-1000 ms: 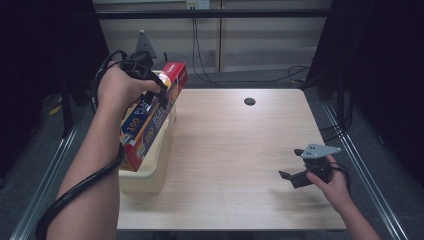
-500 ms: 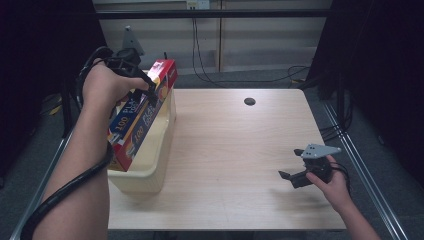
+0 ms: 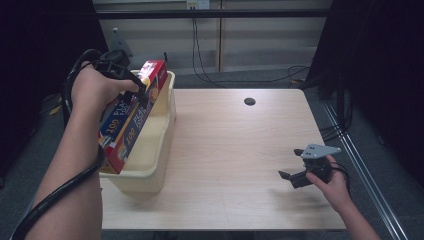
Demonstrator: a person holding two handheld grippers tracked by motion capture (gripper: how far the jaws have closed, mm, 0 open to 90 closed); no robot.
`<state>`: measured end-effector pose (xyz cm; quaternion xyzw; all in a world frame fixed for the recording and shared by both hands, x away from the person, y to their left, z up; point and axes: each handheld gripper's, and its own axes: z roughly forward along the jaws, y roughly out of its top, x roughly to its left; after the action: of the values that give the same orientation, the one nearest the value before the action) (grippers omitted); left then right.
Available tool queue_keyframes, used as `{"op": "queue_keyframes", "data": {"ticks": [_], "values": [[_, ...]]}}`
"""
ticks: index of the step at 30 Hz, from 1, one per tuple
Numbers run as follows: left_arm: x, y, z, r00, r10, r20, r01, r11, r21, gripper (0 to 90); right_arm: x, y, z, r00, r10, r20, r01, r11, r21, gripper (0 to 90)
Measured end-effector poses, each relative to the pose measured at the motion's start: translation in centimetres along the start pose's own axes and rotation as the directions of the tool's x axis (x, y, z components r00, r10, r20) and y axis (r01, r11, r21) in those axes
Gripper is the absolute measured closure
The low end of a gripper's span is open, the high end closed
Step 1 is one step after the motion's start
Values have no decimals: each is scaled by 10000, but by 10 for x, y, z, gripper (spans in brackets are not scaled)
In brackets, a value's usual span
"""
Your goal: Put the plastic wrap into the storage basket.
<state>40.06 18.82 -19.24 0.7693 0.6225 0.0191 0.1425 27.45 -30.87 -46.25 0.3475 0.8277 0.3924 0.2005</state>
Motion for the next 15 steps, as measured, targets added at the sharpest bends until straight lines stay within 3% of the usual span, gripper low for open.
{"op": "queue_keyframes", "data": {"ticks": [15], "values": [[16,-9,17,9996,-275,13,275,9995,163,409,0,0,-1,10000,-4,83,4,10000,-99,22]]}}
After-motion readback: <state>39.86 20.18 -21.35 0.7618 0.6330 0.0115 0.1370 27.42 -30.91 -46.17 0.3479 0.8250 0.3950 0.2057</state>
